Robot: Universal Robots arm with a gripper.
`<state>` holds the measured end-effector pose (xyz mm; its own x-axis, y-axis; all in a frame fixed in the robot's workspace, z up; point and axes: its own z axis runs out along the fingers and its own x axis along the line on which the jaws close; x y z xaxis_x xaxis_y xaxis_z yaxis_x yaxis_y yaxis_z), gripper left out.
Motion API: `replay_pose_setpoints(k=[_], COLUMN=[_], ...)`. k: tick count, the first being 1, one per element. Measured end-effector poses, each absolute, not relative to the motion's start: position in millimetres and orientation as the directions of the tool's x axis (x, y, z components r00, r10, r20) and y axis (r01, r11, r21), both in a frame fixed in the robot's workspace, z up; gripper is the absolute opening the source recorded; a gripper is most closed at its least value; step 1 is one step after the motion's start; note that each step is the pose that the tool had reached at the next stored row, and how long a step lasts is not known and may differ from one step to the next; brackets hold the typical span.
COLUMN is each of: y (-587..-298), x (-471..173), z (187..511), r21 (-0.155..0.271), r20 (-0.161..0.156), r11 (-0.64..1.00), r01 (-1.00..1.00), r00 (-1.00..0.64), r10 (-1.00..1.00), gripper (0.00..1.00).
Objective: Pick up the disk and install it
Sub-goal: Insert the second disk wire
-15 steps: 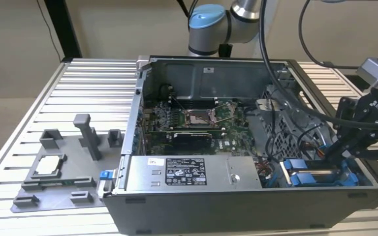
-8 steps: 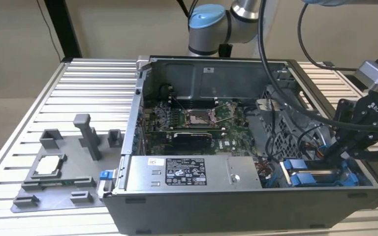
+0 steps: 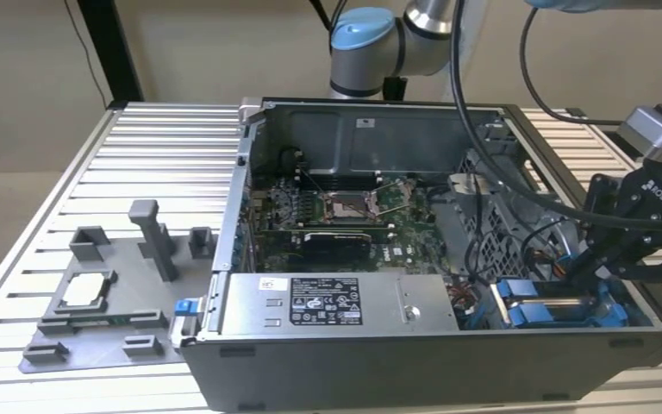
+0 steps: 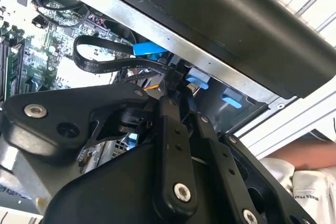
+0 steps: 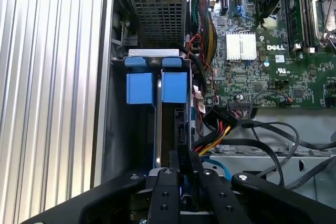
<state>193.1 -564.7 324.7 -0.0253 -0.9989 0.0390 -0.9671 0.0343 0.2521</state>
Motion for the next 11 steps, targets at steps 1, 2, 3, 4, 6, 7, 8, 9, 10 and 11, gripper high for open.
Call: replay_pose_setpoints(k=[1,2,3,4,6,7,8,9,10,11], y=[-564.7,-564.7,-564.6,-564.7,-564.7,-564.8,-564.7,-564.8,-564.8,-564.7], x=[193.0,193.0,193.0,192.9,193.2,193.2,193.1,193.1,193.1,193.1], z=[324.6,324.6,324.2,323.3,326.5,331.8,335.2,339.6,344.4,349.0], r21=[0.252,0.252,0.253,0.253,0.253,0.253,0.253,0.253,0.253,0.253], r20=[0.039,0.039,0.038,0.036,0.035,0.037,0.035,0.035,0.036,0.036], r11=[0.034,0.034,0.034,0.034,0.033,0.034,0.033,0.033,0.034,0.034], r01=[-0.967,-0.967,-0.967,-0.967,-0.967,-0.967,-0.967,-0.967,-0.967,-0.967], r00=[-0.025,-0.025,-0.025,-0.026,-0.025,-0.025,-0.025,-0.025,-0.025,-0.025], r10=[-0.999,-0.999,-0.999,-0.999,-0.999,-0.999,-0.999,-0.999,-0.999,-0.999], gripper=[0.00,0.00,0.00,0.00,1.00,1.00,1.00,1.00,1.00,1.00])
